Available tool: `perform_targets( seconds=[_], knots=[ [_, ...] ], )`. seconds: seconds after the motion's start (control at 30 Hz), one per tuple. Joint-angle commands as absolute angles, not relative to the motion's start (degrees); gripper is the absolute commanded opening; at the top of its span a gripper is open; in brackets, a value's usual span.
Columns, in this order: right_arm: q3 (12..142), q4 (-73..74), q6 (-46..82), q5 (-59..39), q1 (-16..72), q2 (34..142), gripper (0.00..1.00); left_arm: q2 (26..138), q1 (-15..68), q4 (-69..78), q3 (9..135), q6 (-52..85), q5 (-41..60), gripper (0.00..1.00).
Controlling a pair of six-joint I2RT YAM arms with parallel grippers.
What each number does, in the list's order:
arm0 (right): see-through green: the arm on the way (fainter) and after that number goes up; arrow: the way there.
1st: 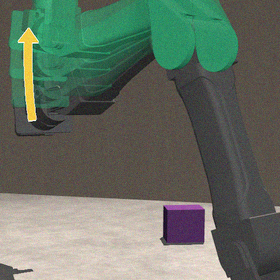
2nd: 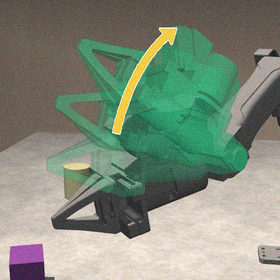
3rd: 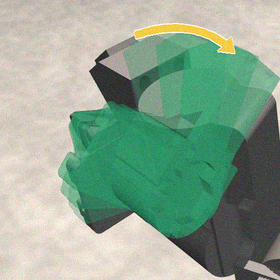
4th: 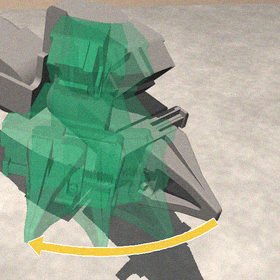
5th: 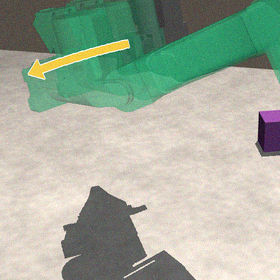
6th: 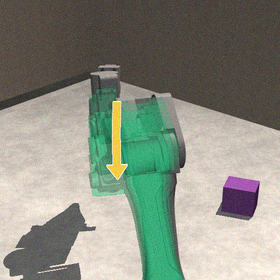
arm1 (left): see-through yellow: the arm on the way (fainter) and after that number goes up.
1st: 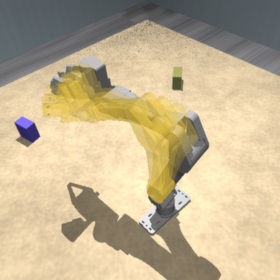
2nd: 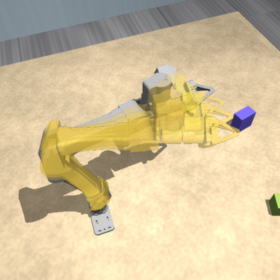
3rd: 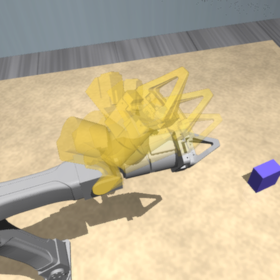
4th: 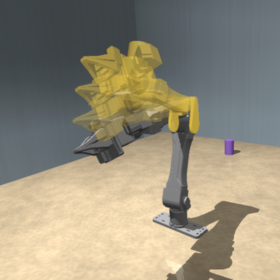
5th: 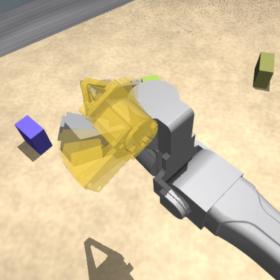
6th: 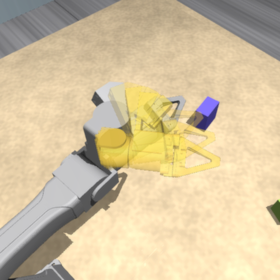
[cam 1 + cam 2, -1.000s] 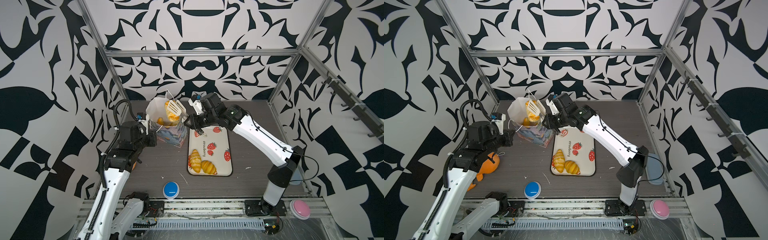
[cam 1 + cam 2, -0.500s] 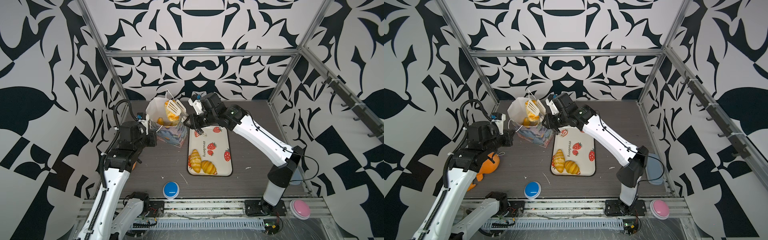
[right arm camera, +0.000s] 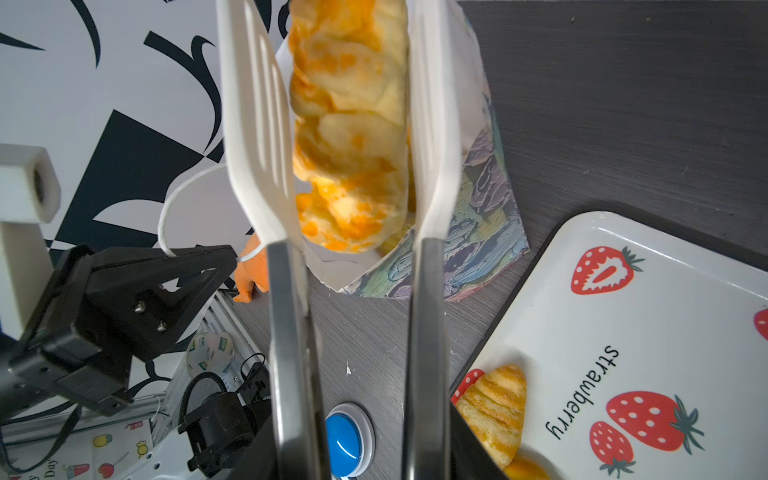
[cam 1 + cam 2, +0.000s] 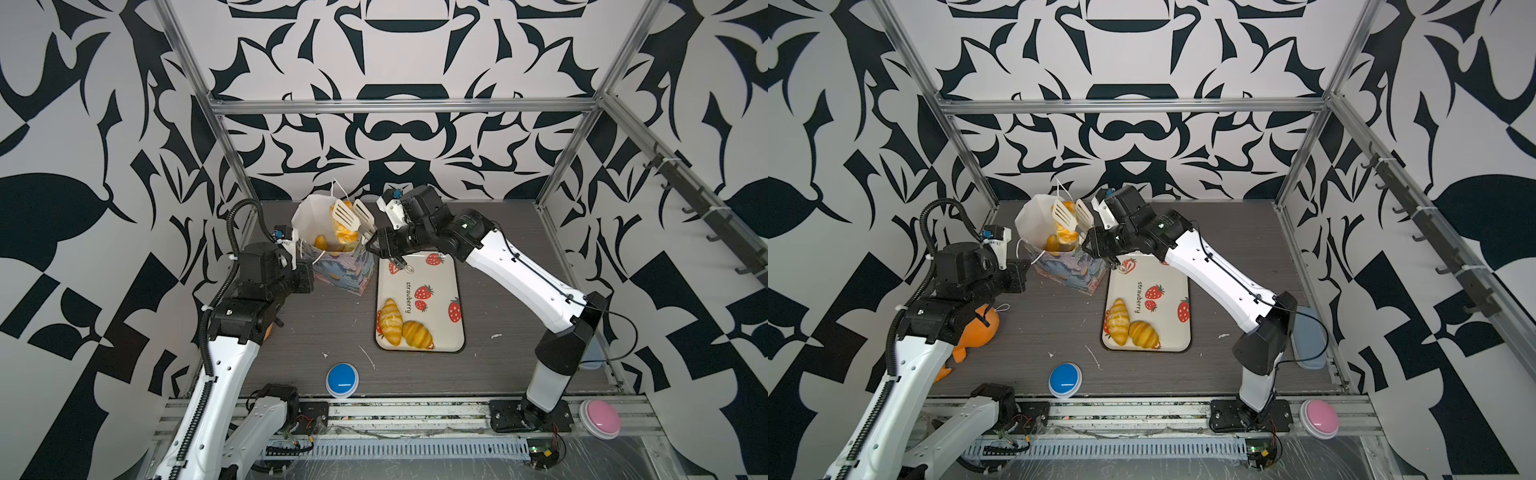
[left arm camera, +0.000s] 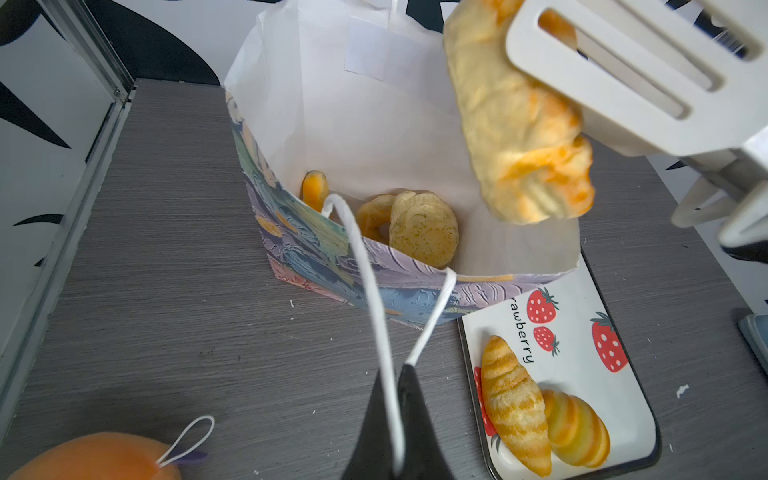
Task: Place the fake bread into the paper bag
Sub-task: 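Open the tongs to drop the twisted pastry into the bag, then raise the empty tongs and draw back over the tray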
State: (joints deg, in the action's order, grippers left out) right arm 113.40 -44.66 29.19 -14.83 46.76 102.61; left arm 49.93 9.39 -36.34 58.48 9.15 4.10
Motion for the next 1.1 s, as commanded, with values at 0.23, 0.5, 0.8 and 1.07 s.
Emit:
perform_targets(
  seconds=[0.23,0.5,0.8,1.07],
  knots=[
    [116.9,-41.6,28.6,-15.4,47.1,102.0,0.49,49.3,9.4,-37.2,57.4,9.1,4.5,0.05],
    [115.9,-42.6,28.1,-14.3,47.1,98.5,0.48,49.4,9.5,-37.3,57.4,9.1,4.4,0.05],
    [110.3,-42.9,27.6,-12.0,47.1,91.6,0.48,49.5,9.4,-37.3,57.5,9.1,4.3,0.05],
    [104.2,-44.8,26.2,-8.9,47.0,86.4,0.48,49.5,9.4,-37.3,57.5,9.1,4.2,0.05]
  ],
)
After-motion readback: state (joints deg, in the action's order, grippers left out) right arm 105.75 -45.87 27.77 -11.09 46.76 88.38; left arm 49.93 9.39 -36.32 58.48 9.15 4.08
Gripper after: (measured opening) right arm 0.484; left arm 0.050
